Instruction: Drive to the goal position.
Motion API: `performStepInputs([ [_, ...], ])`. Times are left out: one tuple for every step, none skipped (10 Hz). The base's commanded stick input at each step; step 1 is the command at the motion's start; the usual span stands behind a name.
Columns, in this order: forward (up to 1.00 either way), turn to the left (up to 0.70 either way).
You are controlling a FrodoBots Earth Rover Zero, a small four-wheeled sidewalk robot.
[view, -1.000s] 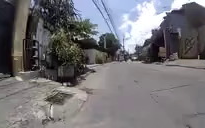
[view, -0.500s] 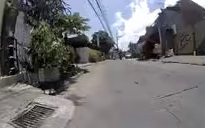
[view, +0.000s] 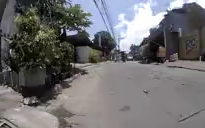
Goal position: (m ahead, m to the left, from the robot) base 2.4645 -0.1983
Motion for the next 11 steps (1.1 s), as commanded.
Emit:
performStepInputs([
  [1.0, 0.0],
  [1.0, 0.0],
  [1.0, 0.0],
  [1.0, 0.0],
  [1.0, 0.0],
  [1.0, 0.0],
  [1.0, 0.0],
  [1.0, 0.0],
  [1.0, 0.0],
  [1.0, 0.0],
  [1.0, 0.0],
])
